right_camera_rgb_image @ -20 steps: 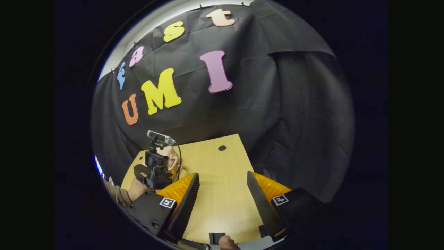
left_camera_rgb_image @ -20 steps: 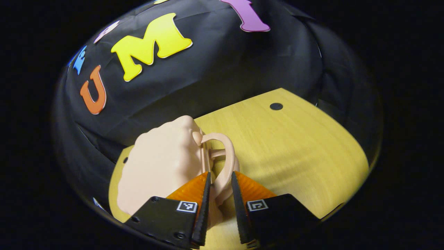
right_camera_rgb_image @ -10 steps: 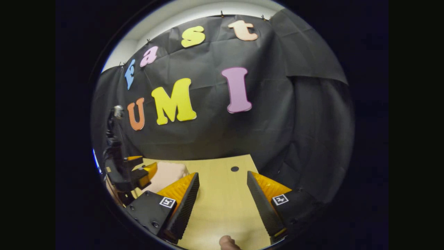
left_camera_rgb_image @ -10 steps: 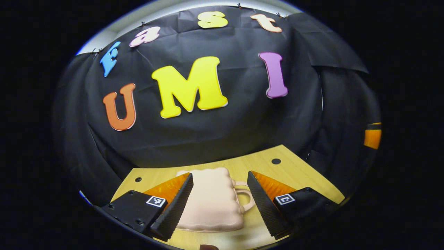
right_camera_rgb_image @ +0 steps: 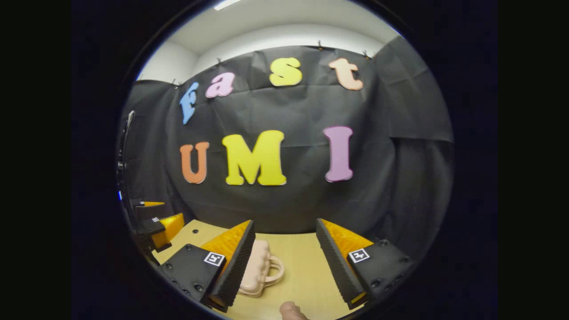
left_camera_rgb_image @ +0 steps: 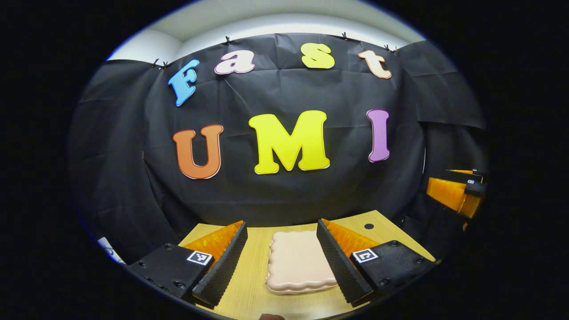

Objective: First open the suitcase, pack the skin care products into it, and then close the suitcase.

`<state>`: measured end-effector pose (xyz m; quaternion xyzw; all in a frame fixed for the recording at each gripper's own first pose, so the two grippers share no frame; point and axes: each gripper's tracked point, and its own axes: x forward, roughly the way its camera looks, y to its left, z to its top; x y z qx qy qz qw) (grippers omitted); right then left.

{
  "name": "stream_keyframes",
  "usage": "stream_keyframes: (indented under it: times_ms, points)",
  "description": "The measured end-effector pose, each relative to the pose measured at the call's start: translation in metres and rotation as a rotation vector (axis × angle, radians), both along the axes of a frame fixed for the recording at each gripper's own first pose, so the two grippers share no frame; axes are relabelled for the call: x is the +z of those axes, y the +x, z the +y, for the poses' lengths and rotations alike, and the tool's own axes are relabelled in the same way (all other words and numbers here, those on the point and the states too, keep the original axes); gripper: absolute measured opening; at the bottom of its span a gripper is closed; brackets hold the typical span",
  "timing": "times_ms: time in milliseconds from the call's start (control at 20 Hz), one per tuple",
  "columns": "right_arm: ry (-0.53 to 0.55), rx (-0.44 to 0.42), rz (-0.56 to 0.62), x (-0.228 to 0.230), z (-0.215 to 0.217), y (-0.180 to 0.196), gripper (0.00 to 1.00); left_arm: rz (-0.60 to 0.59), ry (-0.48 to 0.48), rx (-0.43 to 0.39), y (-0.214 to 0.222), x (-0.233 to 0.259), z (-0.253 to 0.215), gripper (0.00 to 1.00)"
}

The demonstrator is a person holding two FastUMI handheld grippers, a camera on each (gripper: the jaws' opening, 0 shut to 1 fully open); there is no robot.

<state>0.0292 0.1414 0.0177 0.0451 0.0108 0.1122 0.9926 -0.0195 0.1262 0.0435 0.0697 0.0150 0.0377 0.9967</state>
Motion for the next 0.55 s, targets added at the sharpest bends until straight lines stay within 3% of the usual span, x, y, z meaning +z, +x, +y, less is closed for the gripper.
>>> stream_keyframes:
  times_ms: [300, 550]
  points:
    - [-0.044, 0.041, -0.004, 0.004, 0.057, -0.007, 0.81, -0.034, -0.017, -0.034, -0.015, 0.008, 0.029, 0.98]
    - [-0.064, 0.052, 0.025, -0.003, 0.085, -0.012, 0.82, 0.028, -0.07, -0.036, -0.01, -0.013, 0.055, 0.99]
